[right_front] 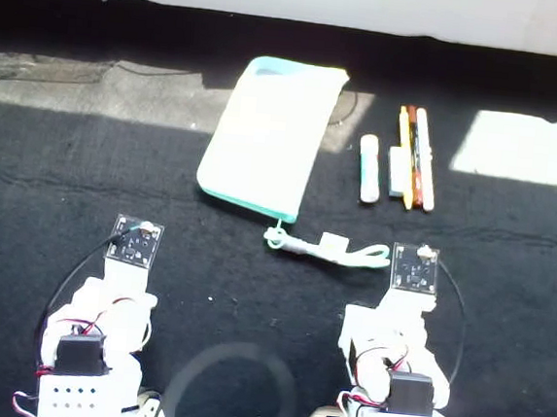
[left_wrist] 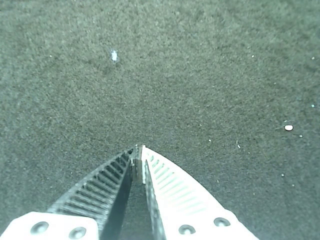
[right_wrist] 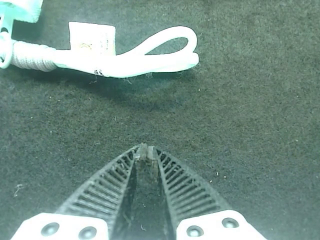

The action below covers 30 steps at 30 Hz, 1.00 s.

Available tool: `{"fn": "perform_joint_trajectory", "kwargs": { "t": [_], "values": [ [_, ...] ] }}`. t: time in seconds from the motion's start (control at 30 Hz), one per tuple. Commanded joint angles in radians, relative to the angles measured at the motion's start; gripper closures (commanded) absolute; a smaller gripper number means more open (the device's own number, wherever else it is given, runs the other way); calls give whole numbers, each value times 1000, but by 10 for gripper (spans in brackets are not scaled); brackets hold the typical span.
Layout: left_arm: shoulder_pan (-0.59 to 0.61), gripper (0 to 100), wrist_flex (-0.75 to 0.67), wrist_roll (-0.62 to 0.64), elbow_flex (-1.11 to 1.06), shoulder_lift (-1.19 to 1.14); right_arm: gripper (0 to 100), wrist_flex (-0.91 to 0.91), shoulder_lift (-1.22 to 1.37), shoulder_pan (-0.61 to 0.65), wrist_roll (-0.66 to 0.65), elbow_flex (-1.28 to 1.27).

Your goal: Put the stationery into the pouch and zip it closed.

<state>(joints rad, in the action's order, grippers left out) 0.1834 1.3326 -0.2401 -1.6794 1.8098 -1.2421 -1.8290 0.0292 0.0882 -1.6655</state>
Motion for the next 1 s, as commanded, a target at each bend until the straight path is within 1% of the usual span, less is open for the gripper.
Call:
{"fn": "perform_joint_trajectory", "kwargs": {
  "t": [0.0, 0.13, 0.17, 0.27, 0.3, 0.33, 0.43, 0.5, 0.57, 0.63, 0.7, 0.83, 0.97],
  "values": [
    [-15, 992, 8, 5, -16, 4, 991, -5, -5, 91, 9, -137],
    [-8, 990, 6, 5, -16, 8, 989, -5, -5, 229, 9, -137],
    [-8, 990, -14, 5, -15, 8, 989, -5, -5, 254, 9, -137],
    [10, 989, -123, 5, -8, 8, 983, 38, -7, 271, 2, -124],
    [24, 989, -150, 5, -7, 8, 967, 56, -7, 271, -28, -113],
    [33, 989, -175, 5, -7, 8, 943, 65, -7, 271, -77, -104],
    [68, 976, -255, 5, -16, 7, 819, 77, -7, 272, -267, -71],
    [102, 913, -272, 5, -16, 5, 745, 96, -7, 271, -325, -47],
    [140, 814, -270, 5, -16, 4, 717, 90, -7, 271, -331, -15],
    [200, 723, -256, 6, -16, 4, 723, 71, -7, 274, -396, 35],
    [263, 661, -238, 5, -16, 4, 737, 51, -7, 271, -482, 94],
    [323, 649, -235, 5, -16, 2, 791, 84, -5, 246, -598, 226],
    [328, 649, -235, 6, -16, 2, 846, 248, -5, 248, -756, 328]
  ]
}}
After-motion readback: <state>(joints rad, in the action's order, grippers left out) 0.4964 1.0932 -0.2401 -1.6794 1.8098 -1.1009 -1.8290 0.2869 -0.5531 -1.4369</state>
